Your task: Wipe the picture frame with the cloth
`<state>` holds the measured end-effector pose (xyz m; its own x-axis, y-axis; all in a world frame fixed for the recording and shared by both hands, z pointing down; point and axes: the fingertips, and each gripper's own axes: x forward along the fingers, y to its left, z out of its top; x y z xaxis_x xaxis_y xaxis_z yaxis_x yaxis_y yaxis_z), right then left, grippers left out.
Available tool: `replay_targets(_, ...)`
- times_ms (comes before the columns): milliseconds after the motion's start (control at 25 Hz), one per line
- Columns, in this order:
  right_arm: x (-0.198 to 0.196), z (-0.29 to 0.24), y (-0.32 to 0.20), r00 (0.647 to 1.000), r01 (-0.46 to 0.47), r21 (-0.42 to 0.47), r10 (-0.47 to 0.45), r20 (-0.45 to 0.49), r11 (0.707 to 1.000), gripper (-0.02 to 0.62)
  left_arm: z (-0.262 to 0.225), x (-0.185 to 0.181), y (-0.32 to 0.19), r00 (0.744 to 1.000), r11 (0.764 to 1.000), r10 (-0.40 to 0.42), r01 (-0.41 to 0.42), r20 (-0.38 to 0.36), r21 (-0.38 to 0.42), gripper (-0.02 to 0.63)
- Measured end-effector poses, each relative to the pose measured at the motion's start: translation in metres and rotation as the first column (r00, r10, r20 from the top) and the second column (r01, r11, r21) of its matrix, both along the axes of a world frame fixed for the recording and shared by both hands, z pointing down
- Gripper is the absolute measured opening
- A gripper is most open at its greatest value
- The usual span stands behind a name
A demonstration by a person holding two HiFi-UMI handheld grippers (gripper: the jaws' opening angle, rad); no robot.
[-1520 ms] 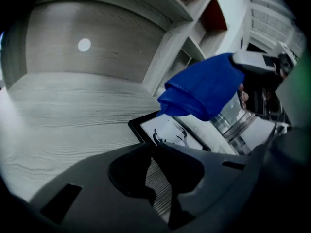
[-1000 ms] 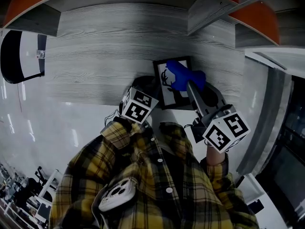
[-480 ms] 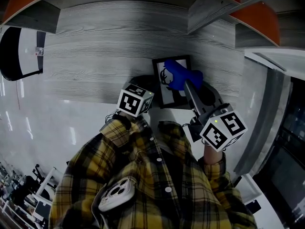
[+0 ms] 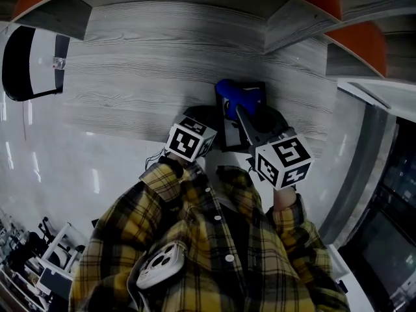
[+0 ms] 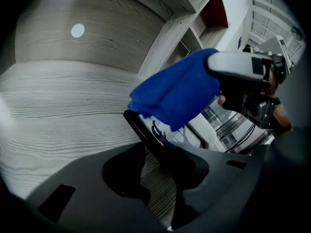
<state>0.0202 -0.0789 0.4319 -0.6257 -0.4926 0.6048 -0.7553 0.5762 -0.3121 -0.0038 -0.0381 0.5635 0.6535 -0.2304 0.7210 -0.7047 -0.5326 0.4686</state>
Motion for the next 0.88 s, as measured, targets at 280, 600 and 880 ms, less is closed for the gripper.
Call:
replay_targets(280,-0.028,0.083,-0.002,0.977,0.176,-0.083,-0.185,-0.109,0.981,0.041,0.0,0.002,0.0,1.0,1.0,-0.006,0.006,-0.003,-0.004,0.114)
replay_targets(600,-0.034,0.106,0.002,0.924,0.263,-0.045,-0.265,-0.276,0.964,0.041,0.0,-0.001,0.0,1.0,1.0,-0.02,0.02,-0.007,-0.015,0.114)
replay_targets(880,0.018,0.114,-0.005,0.902,0.171,-0.039,-0.173,-0.397,0.984,0.041,-0.001,-0.003,-0.001,0.999,0.999,-0.037,0.037,-0.019,-0.03,0.115)
